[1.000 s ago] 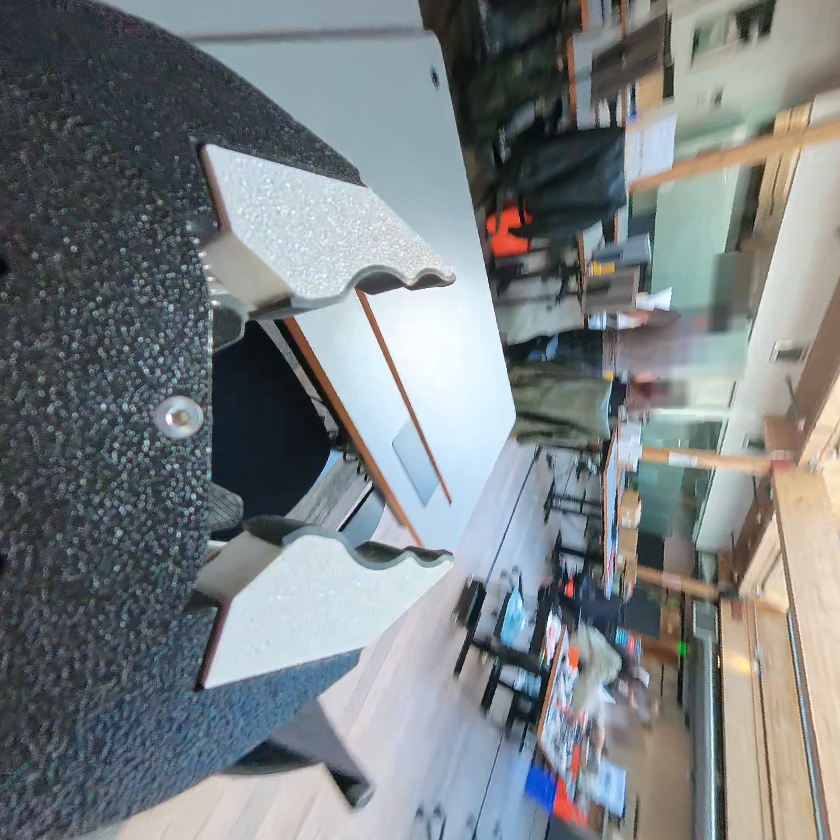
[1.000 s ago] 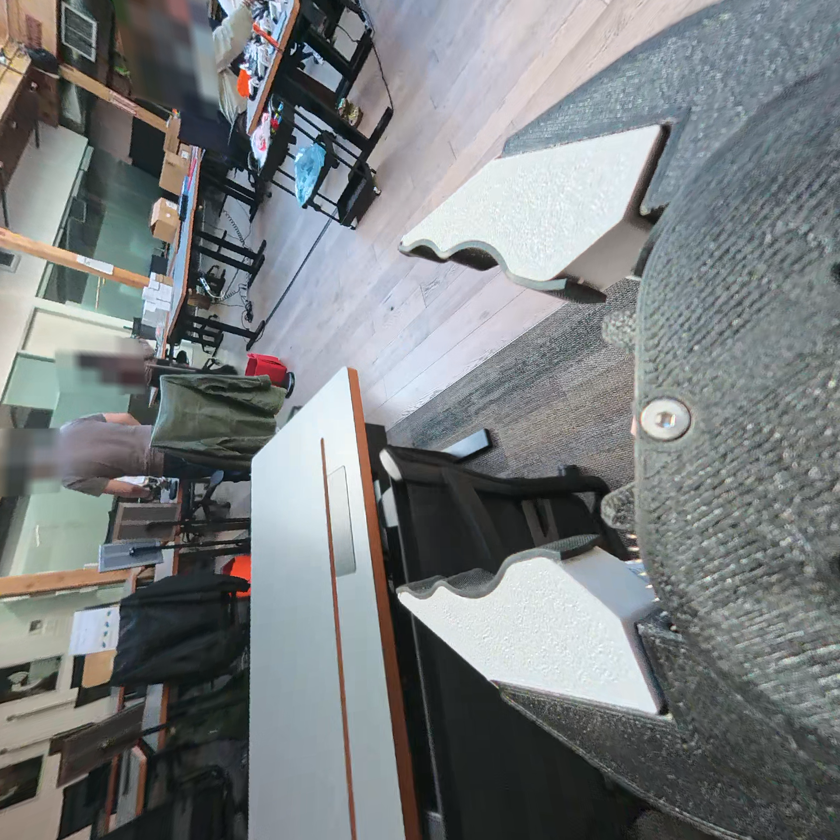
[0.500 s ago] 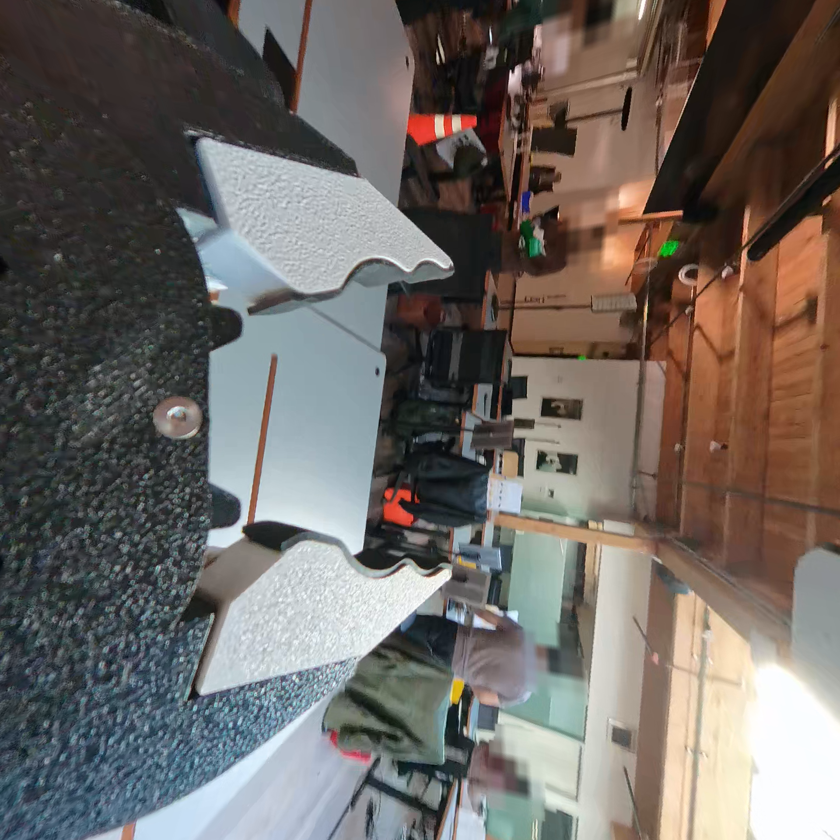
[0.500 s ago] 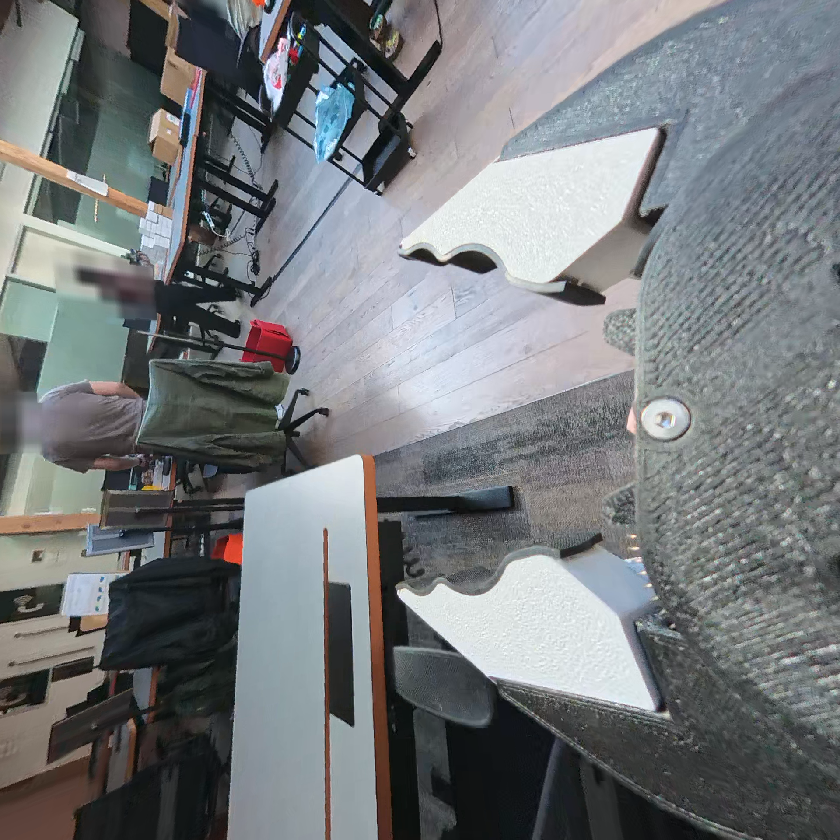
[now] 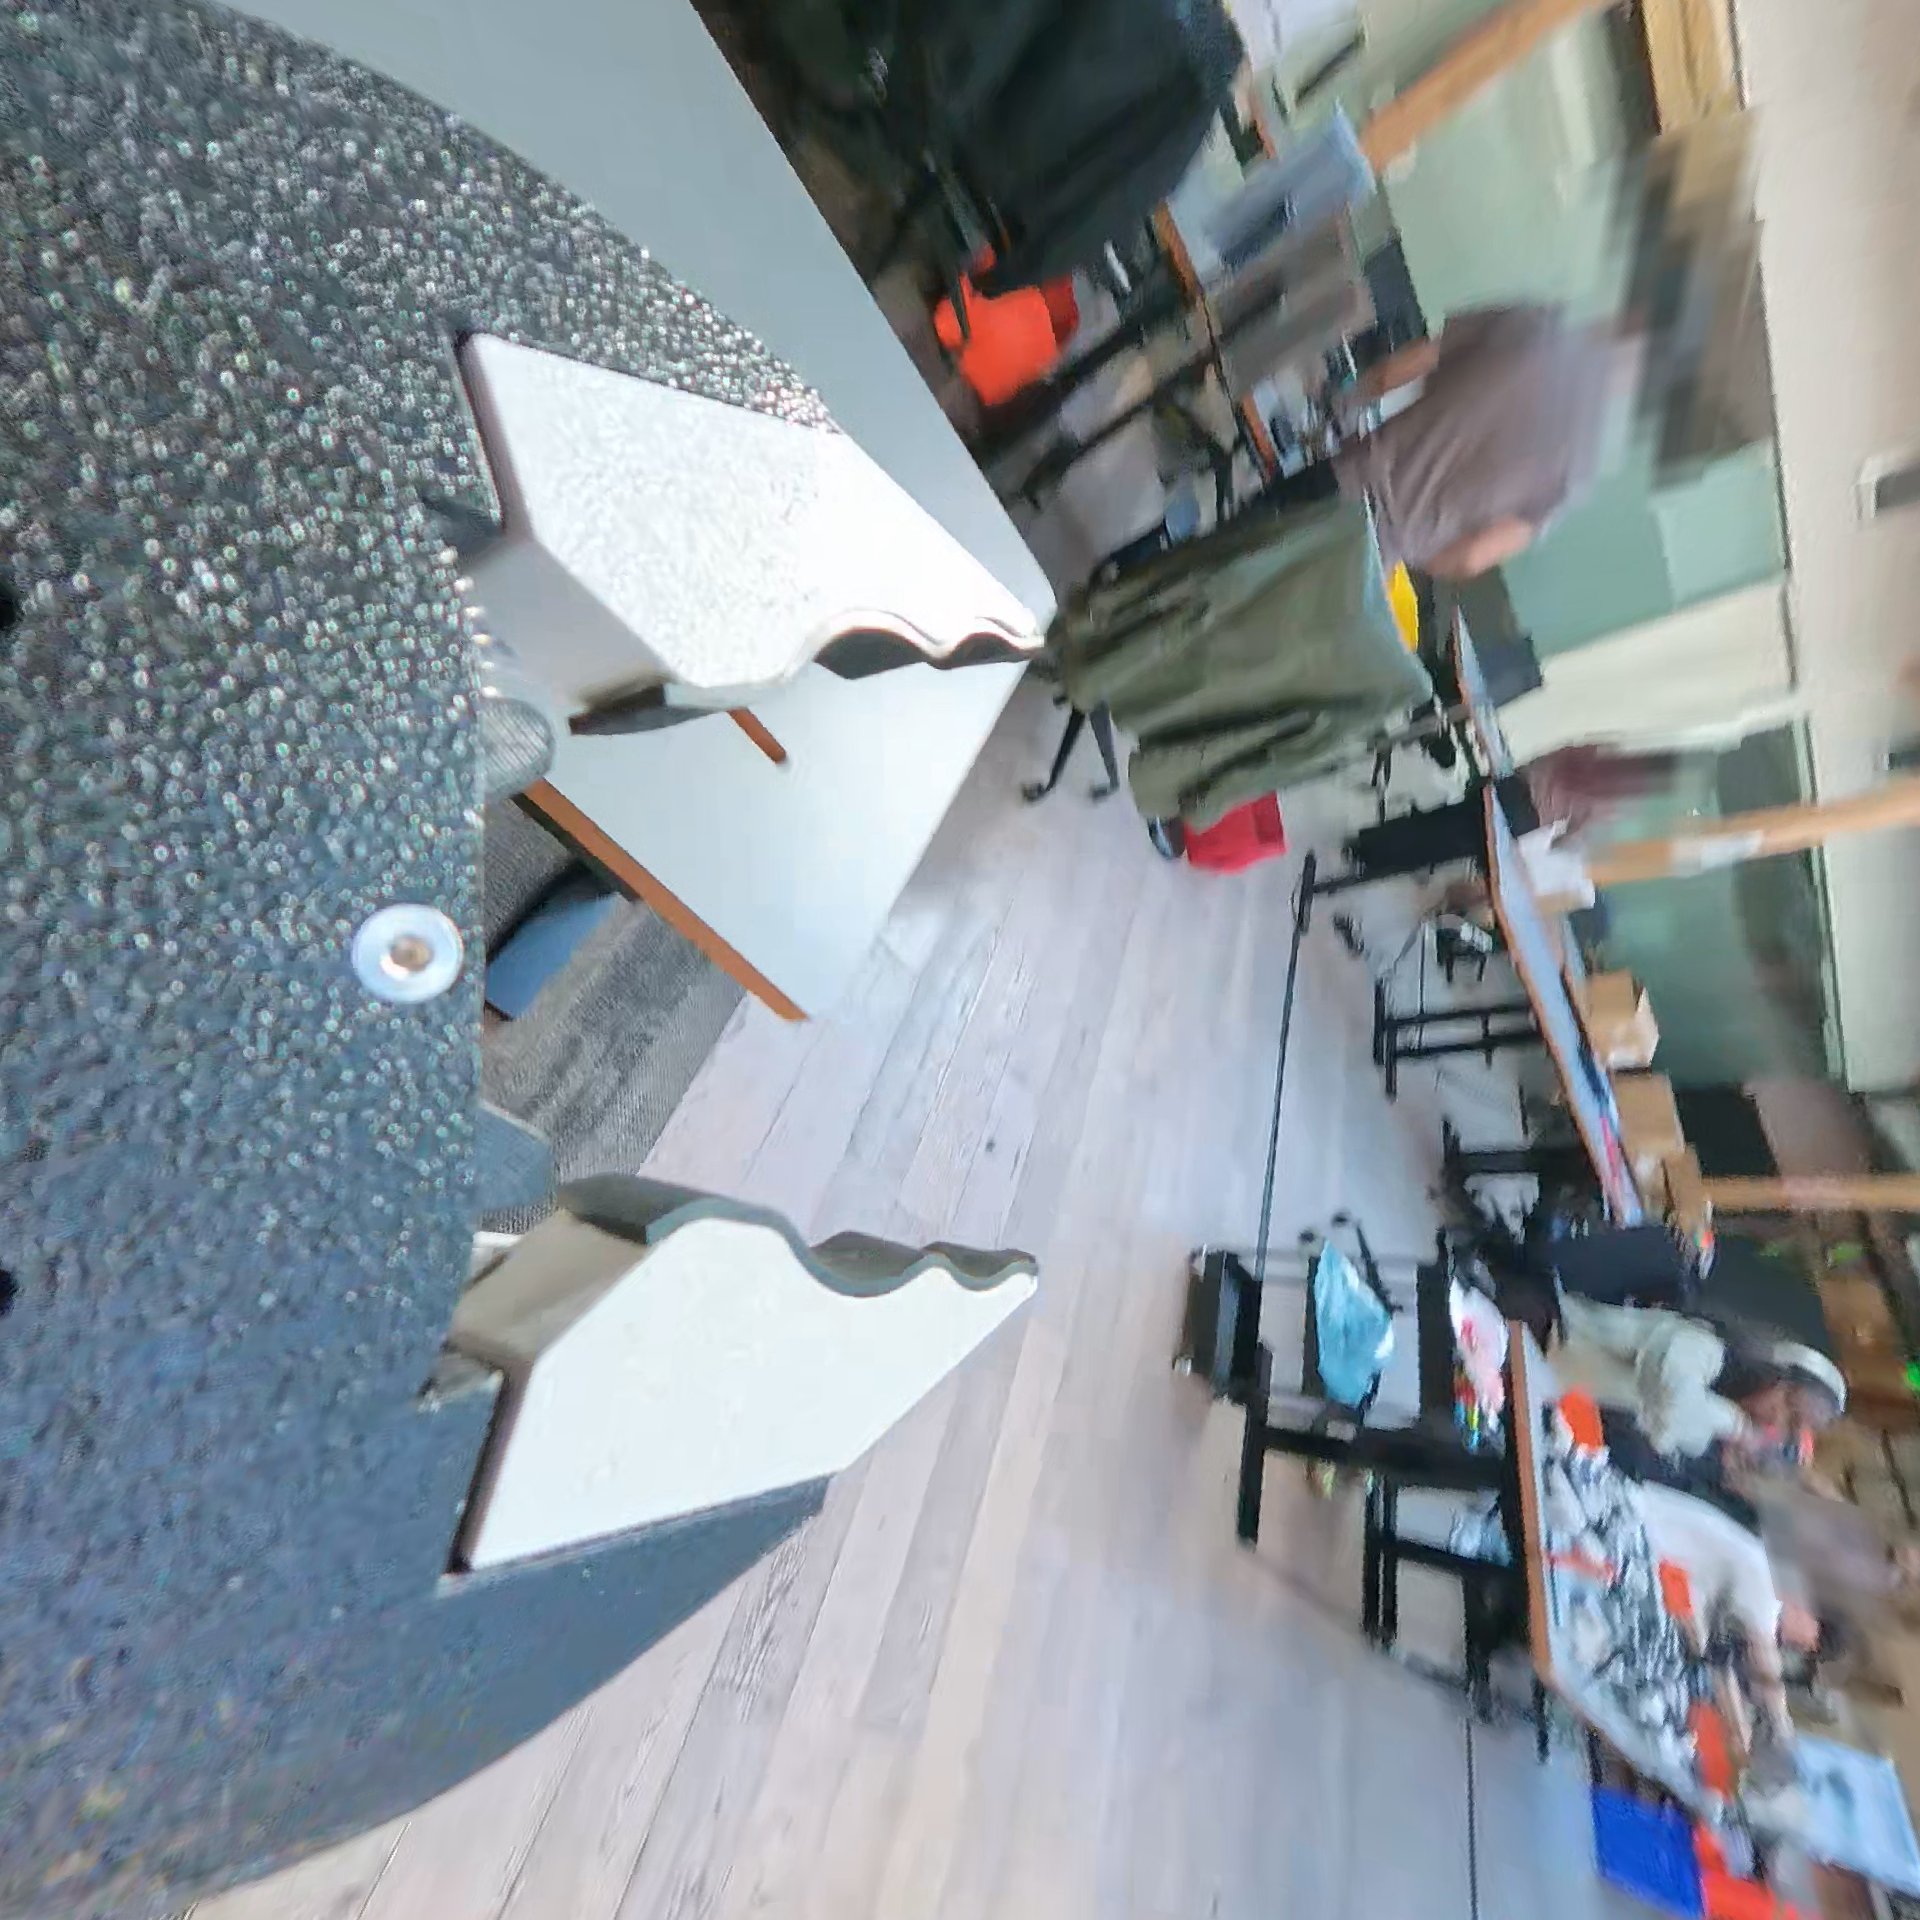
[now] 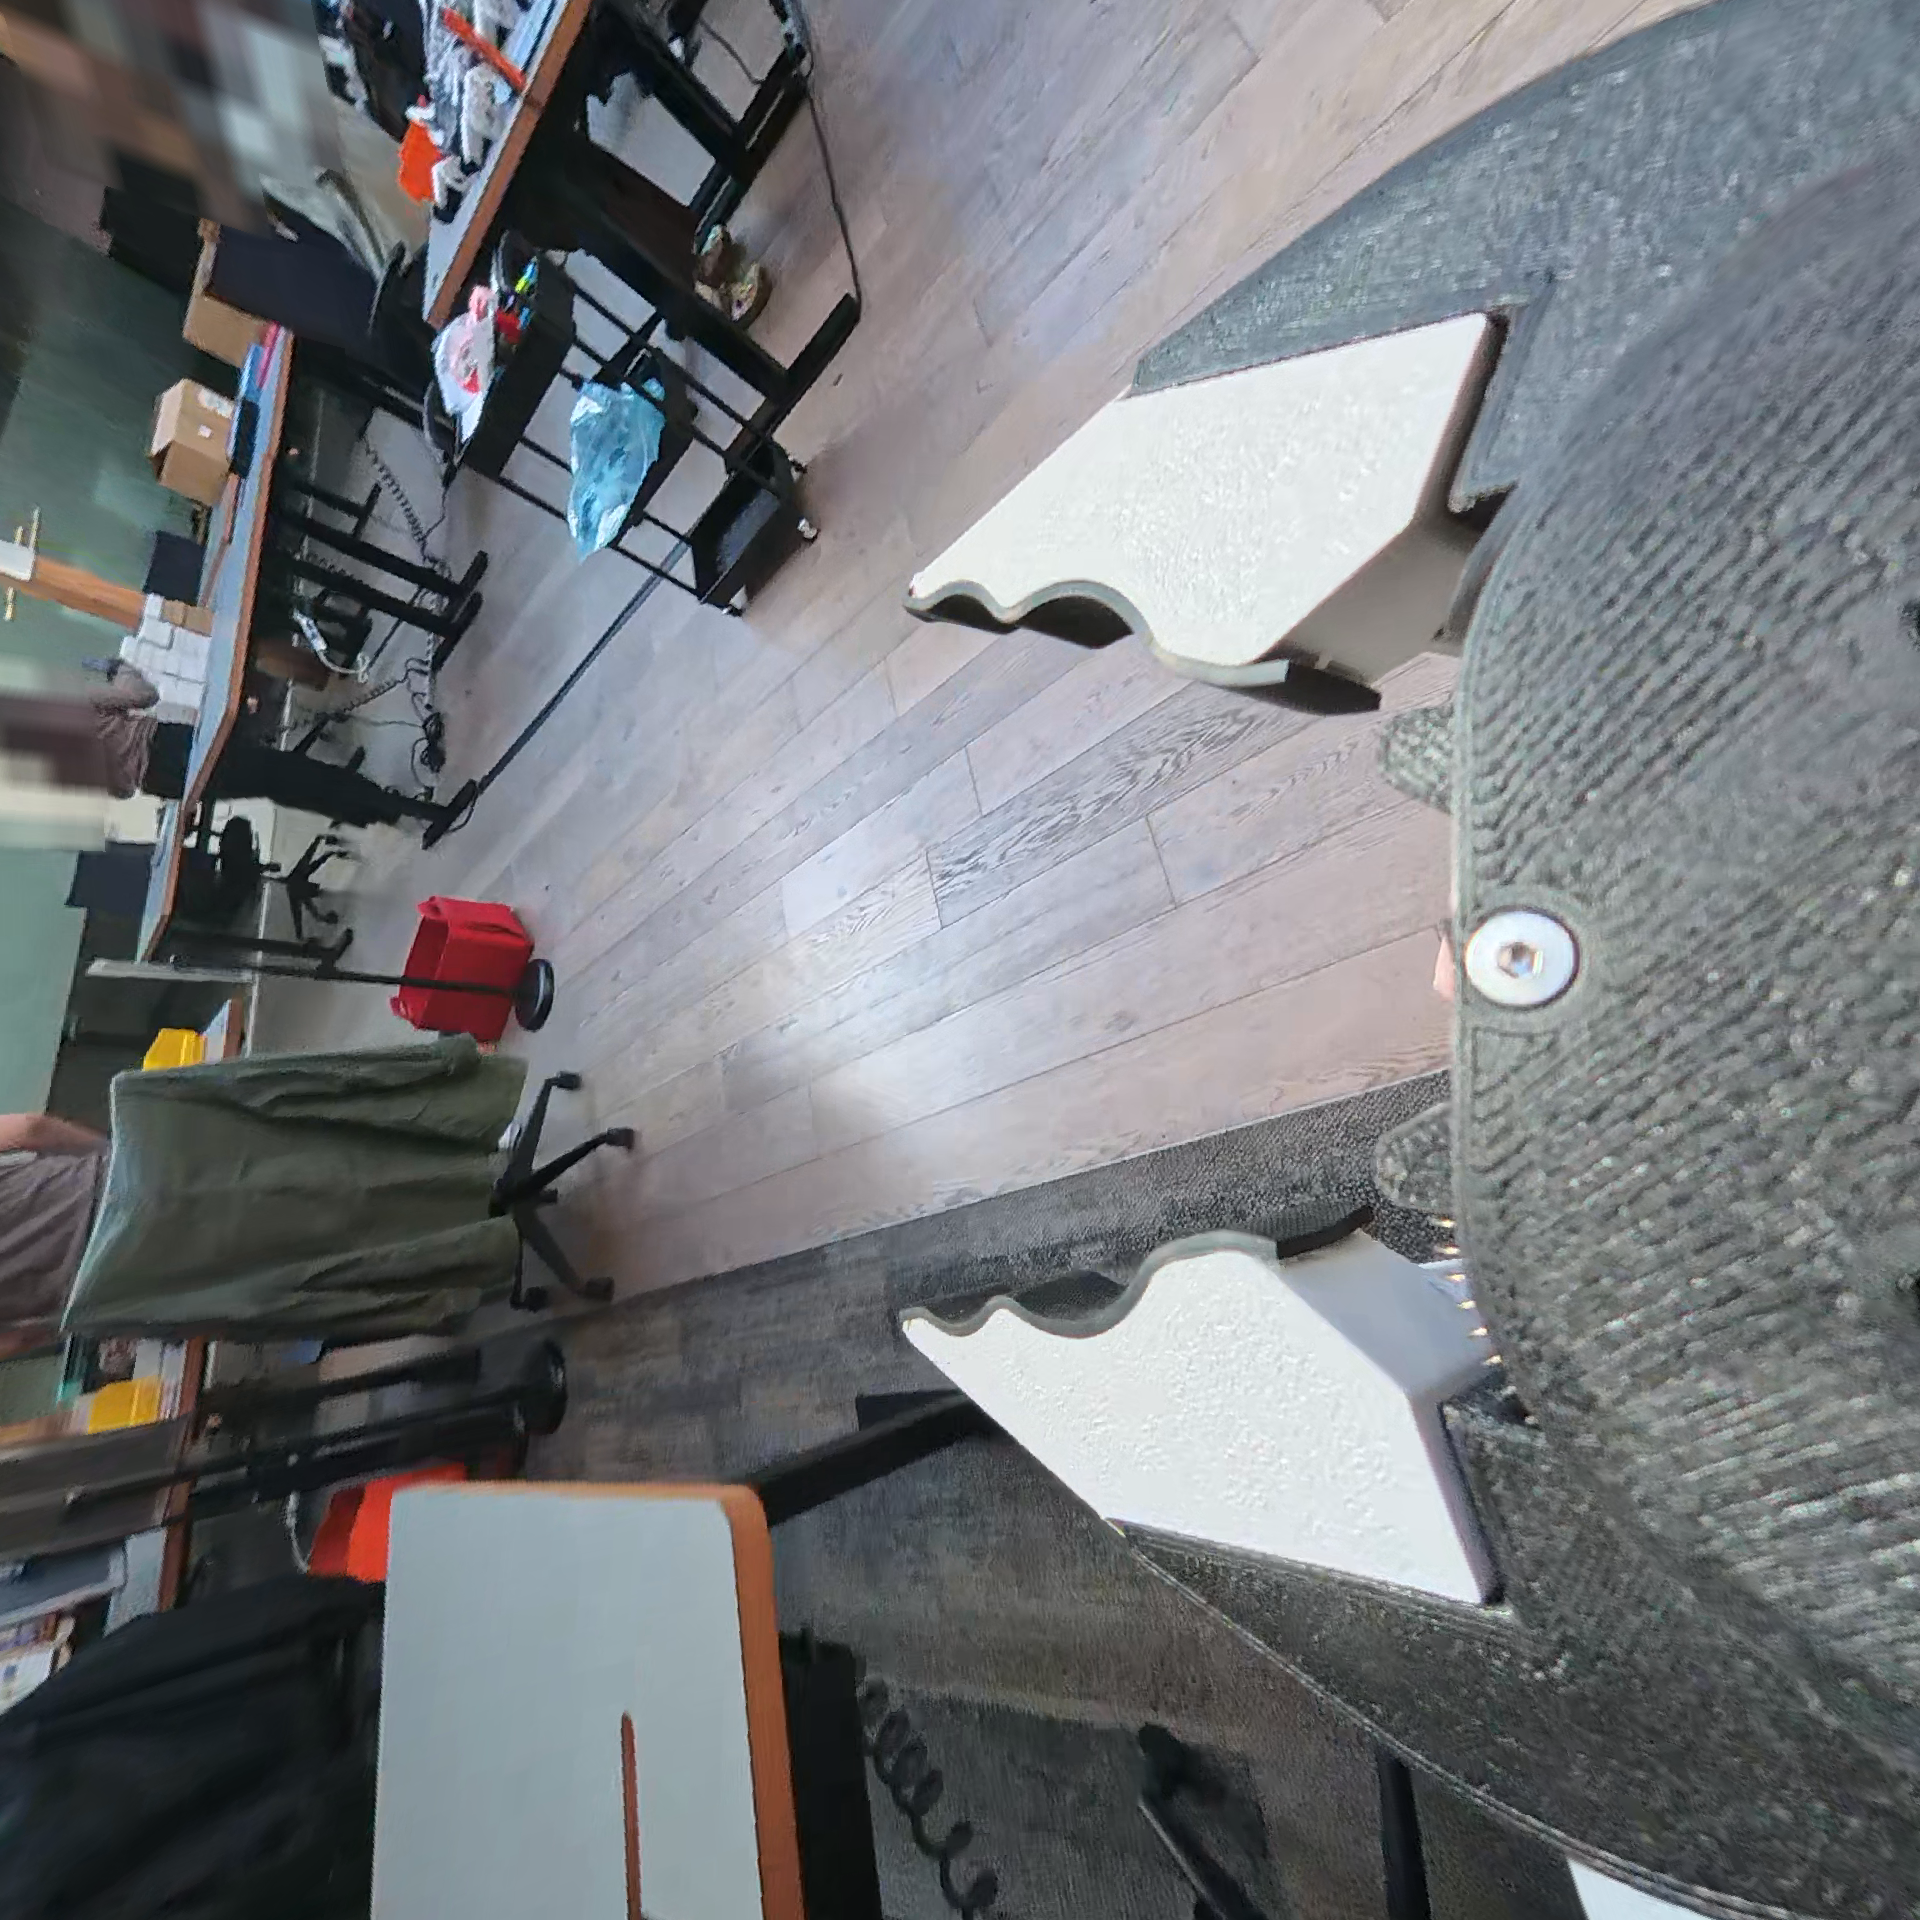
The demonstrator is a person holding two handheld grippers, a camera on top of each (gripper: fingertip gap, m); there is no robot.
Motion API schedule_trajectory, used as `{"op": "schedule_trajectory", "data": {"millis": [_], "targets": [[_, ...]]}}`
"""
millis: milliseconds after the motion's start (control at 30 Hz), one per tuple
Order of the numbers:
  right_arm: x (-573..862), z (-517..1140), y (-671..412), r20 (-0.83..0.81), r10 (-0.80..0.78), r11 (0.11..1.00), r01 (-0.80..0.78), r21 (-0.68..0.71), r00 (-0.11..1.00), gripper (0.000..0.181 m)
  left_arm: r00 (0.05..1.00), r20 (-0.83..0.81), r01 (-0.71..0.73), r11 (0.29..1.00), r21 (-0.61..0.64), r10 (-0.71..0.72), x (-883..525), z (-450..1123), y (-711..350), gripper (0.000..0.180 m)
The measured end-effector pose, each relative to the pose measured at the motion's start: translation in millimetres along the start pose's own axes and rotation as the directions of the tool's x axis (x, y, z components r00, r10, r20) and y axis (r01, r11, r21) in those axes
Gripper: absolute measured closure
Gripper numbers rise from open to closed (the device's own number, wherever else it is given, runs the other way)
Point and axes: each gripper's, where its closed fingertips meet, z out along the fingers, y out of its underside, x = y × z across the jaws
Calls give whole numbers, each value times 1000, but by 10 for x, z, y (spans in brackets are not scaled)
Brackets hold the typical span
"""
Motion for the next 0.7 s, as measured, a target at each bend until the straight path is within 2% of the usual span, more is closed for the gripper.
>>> {"op": "schedule_trajectory", "data": {"millis": [100,233,367,500,600,700], "targets": [[721,252,137,-68,33,999,-35,-36,997,60,987,-160,-21,1000,12,23,786,1102,-8,74],[1515,614,352,-152,46,982,-72,-174,987,63,952,-304,-25,999,-33,13,1602,2307,-50,77],[2065,1061,315,-208,45,982,-82,-171,977,74,906,-421,-42,999,1,39,2208,3192,-239,82],[2376,1701,237,-194,124,978,-153,-143,973,91,858,-500,100,993,-60,-117,2706,3863,-423,88],[2602,2322,119,-147,82,985,-102,-136,986,96,822,-513,238,968,-85,-247,3007,4242,-574,94],[2815,2931,-56,-67,43,992,-51,-117,997,100,819,-482,301,948,-101,-311,3231,4571,-612,96]]}}
